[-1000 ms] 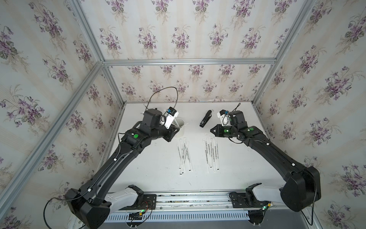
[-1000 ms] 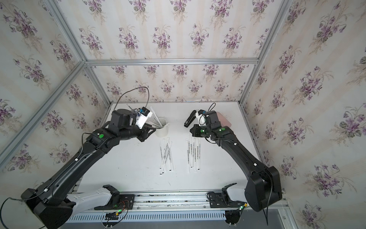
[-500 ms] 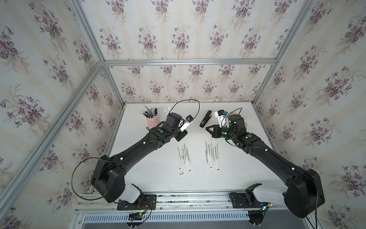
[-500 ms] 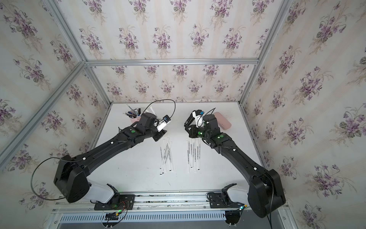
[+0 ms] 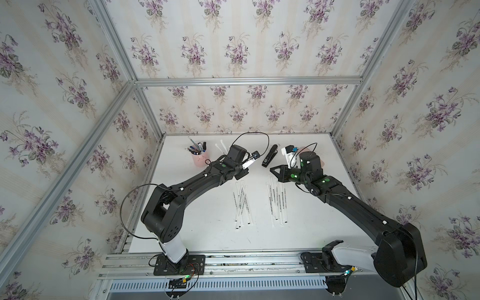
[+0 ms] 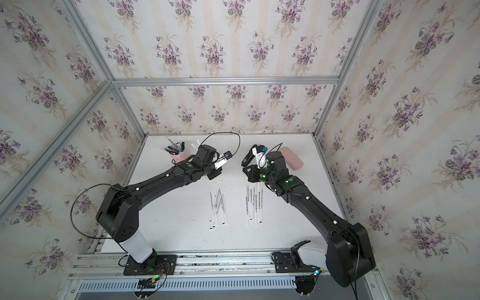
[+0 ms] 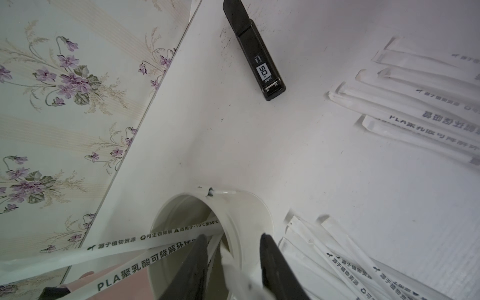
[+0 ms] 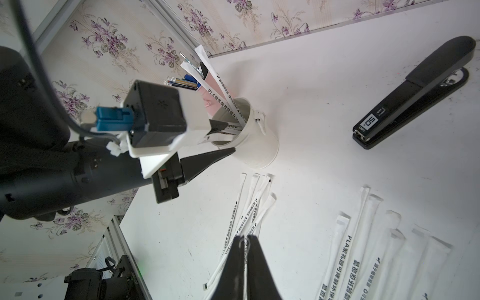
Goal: Take the straws out of the storage container
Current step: Pick up the straw from the container.
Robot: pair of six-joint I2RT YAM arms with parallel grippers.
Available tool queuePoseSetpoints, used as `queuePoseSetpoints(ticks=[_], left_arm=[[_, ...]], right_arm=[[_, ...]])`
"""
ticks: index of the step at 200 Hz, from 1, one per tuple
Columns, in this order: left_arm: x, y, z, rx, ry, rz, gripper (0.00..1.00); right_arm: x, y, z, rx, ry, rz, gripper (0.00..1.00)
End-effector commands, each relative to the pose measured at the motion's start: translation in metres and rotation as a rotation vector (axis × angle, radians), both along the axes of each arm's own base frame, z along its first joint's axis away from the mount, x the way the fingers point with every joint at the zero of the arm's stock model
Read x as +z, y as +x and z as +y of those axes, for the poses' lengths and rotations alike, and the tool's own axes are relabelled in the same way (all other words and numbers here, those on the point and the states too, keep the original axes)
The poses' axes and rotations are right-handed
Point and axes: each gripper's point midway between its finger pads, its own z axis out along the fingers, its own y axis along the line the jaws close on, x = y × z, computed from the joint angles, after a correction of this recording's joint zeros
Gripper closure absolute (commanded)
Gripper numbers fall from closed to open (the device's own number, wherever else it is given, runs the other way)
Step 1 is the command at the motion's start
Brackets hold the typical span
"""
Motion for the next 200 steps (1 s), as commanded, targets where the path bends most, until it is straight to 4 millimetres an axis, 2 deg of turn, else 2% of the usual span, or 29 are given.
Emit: queuePoseSetpoints(ticks=[1, 27, 65, 101, 200], left_arm=[[0.010, 0.008, -0.001, 0.003, 0.007, -0.032, 0.85], [0.020, 0.004, -0.001, -0.001, -0.009, -0.032, 0.93], [0.043, -0.001, 0.003, 0.010, -0.029, -0.047, 1.00], [0.071, -0.007, 0.005, 0.032, -0.071, -0.036, 1.00], [0.127, -0.042, 0.012, 0.096, -0.215, 0.085, 1.00]], right_arm=[[0.006, 0.003, 0.000, 0.001, 0.001, -0.038, 0.91], [0.003, 0.002, -0.001, -0.005, -0.005, -0.034, 0.91], [0.001, 0.002, -0.001, -0.004, -0.005, -0.029, 0.91], [0.004, 0.000, -0.001, -0.002, 0.004, -0.037, 0.91], [0.005, 0.002, 0.001, -0.001, 0.009, -0.025, 0.91]])
